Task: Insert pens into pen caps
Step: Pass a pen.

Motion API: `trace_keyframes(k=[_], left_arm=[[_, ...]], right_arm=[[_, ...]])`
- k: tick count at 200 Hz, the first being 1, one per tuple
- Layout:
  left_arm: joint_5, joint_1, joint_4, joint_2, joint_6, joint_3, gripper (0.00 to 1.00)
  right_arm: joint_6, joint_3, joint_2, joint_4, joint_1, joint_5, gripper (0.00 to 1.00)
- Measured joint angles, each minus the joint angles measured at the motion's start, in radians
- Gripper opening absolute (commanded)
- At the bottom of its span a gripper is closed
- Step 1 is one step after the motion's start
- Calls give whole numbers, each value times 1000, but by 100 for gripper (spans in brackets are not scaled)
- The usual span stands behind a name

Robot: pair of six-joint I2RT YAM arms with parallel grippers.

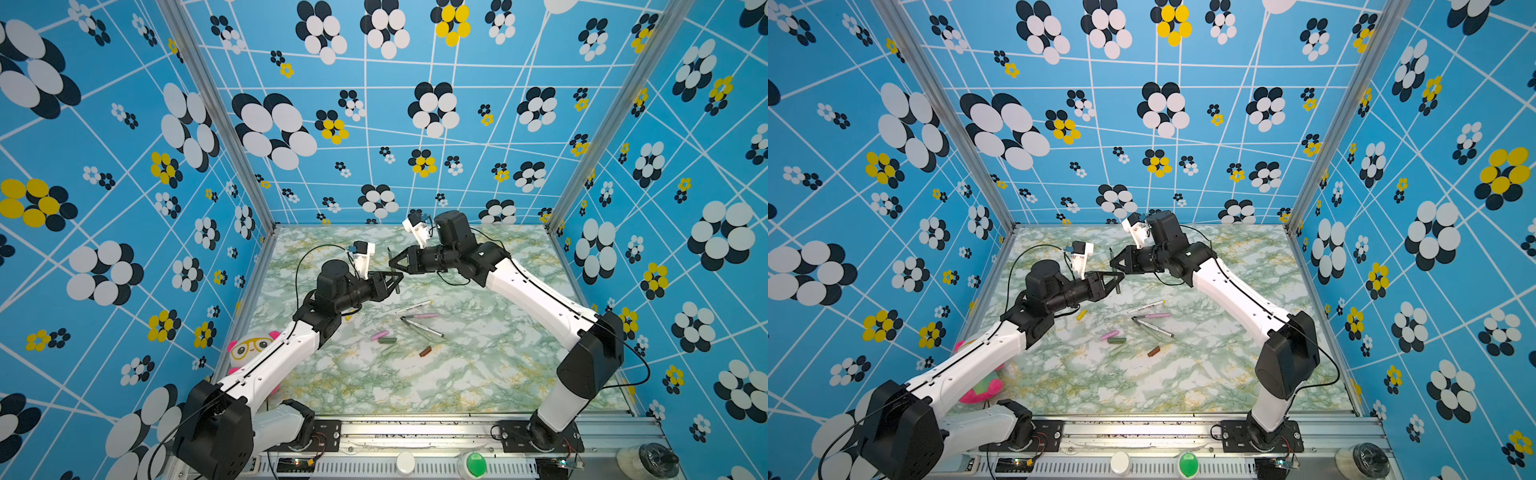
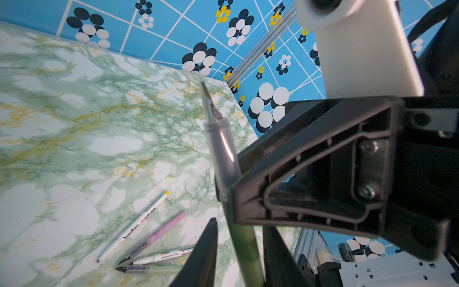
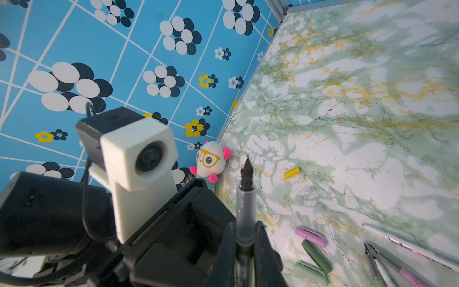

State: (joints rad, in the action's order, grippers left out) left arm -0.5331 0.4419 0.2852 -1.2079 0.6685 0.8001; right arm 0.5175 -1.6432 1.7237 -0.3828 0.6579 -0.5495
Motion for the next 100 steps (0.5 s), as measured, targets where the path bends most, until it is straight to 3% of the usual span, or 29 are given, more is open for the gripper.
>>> trace_keyframes(k=[62, 100], left_arm=[[19, -2, -1, 1, -4, 2, 2], [56, 1, -43, 20, -25, 2, 0]], right_arm=[[-2, 2, -2, 21, 0, 3, 14], [-6, 3, -4, 21, 0, 5, 26]])
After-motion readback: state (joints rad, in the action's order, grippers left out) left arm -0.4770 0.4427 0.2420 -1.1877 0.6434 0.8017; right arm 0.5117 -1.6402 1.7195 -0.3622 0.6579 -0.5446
